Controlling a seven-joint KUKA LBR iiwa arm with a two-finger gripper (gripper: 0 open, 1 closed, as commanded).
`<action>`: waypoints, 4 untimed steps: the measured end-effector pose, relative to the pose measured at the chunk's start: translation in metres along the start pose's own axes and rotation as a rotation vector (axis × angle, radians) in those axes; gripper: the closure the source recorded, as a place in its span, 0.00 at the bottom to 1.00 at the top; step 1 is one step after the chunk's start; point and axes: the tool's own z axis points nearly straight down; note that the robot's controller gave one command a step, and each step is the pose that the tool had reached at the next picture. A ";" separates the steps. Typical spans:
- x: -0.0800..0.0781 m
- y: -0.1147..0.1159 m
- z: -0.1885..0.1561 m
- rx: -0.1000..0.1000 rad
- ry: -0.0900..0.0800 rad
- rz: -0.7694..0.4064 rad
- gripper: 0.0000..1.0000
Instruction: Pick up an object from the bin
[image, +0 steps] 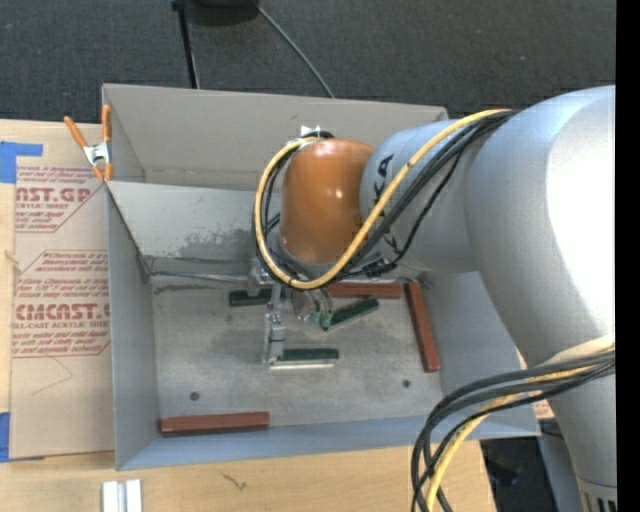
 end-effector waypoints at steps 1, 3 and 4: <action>0.000 -0.040 0.011 -0.005 -0.002 0.099 1.00; 0.001 -0.040 0.012 -0.006 0.000 0.099 0.00; 0.005 -0.017 0.015 -0.002 -0.003 0.171 0.00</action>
Offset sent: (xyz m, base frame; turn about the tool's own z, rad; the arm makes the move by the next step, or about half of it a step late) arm 0.0000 0.0000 0.0000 0.0000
